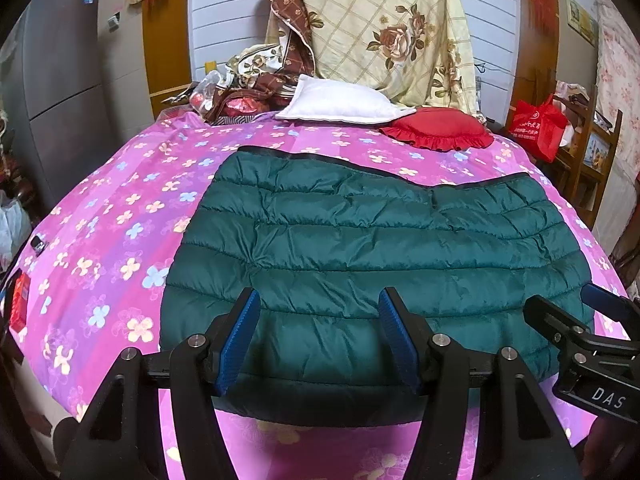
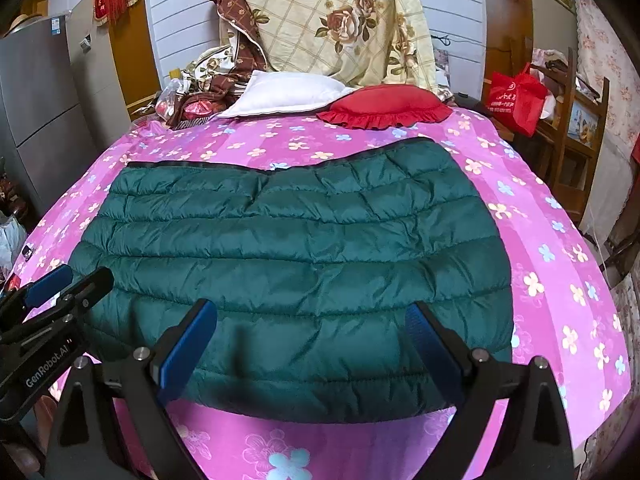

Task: Fold large clothes

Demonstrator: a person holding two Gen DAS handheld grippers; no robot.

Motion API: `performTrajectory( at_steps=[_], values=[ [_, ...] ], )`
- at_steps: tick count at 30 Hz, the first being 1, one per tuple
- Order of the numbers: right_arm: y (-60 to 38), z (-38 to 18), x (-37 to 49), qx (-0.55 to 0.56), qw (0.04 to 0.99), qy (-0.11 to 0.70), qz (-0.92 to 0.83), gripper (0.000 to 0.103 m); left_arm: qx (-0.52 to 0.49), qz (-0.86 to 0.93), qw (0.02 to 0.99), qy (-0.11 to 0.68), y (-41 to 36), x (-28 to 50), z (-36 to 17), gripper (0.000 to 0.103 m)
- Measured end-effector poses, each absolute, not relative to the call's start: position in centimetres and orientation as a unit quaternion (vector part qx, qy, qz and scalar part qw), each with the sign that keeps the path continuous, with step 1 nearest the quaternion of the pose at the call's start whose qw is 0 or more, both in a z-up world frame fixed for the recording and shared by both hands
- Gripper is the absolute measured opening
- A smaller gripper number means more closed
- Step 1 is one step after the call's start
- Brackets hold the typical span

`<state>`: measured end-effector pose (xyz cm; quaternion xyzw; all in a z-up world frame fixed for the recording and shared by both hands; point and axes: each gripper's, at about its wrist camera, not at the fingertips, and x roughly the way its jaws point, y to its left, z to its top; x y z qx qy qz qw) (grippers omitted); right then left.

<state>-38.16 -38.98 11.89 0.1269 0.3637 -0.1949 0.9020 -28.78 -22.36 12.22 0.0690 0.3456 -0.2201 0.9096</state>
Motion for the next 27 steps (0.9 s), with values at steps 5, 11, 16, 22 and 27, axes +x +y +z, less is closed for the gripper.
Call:
performTrajectory(
  at_steps=[5,11,16,22,27],
  values=[
    [-39.1,11.7,-37.9,0.127,0.901,0.365,-0.196,0.097,0.069,-0.221,0.908,0.350,-22.3,-28.6,11.8,0.041],
    [-39.4,11.3,-37.7,0.129,0.899,0.370,-0.196,0.097,0.071,-0.222,0.906,0.353,-22.5,-28.4,11.5,0.041],
    [-39.4,11.2,-37.6,0.128,0.899,0.370,-0.196,0.097,0.072,-0.222,0.906,0.354,-22.6,-28.4,11.3,0.041],
    [-39.5,11.0,-37.4,0.131,0.898,0.374,-0.194,0.097,0.071,-0.221,0.905,0.355,-22.7,-28.3,11.1,0.041],
    [-39.6,10.9,-37.2,0.131,0.897,0.375,-0.193,0.097,0.072,-0.221,0.905,0.356,-22.7,-28.3,11.1,0.041]
  ],
)
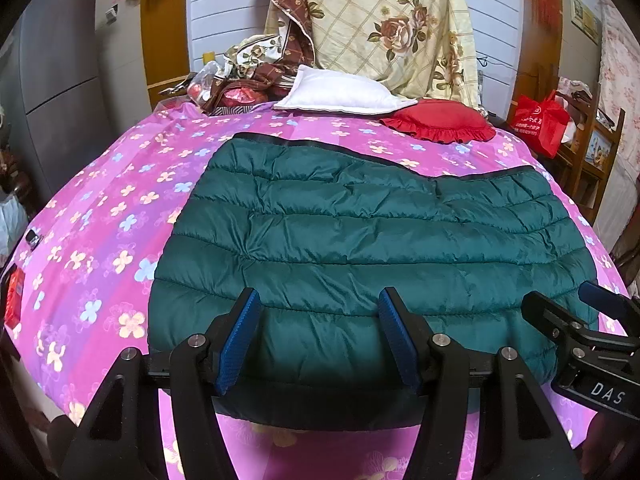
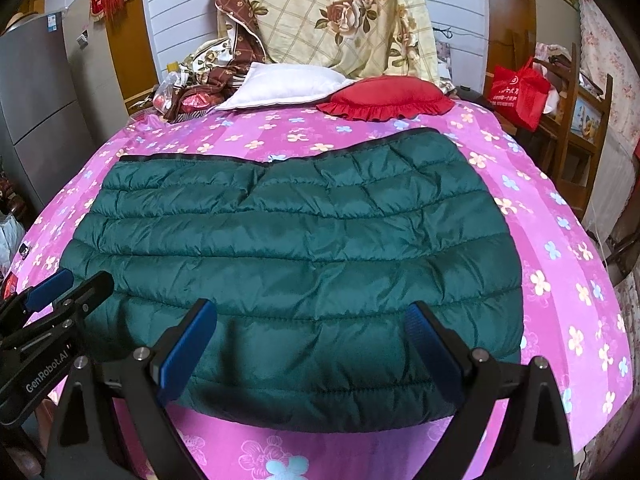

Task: Fold large clothes

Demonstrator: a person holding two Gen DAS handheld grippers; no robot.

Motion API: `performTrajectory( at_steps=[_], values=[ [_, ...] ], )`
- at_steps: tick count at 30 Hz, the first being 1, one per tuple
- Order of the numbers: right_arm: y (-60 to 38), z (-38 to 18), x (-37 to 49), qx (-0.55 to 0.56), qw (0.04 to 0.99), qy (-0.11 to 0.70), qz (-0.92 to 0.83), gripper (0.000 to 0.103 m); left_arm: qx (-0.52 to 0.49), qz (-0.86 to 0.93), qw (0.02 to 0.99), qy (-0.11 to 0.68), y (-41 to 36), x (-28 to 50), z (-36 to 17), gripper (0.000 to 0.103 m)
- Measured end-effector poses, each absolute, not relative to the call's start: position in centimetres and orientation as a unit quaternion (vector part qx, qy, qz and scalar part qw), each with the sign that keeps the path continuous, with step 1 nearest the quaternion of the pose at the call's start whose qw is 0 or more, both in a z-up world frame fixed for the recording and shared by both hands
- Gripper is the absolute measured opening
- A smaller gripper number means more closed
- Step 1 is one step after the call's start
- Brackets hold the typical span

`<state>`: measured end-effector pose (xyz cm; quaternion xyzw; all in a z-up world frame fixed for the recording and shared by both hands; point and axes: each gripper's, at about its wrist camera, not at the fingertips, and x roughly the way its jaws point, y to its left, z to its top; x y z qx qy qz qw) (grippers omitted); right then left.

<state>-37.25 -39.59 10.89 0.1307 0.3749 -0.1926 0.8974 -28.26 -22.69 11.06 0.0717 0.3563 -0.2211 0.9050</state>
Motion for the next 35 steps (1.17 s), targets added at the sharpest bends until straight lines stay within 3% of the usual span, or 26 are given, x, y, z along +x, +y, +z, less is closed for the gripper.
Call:
performTrajectory(
  at_steps=[35],
  values=[
    [-40.1,10.4,-36.3,0.134,0.894,0.387,-0.185,0.097,0.063,-0.233,0.900,0.364,-22.4,-27.2,10.4,0.041]
  ],
)
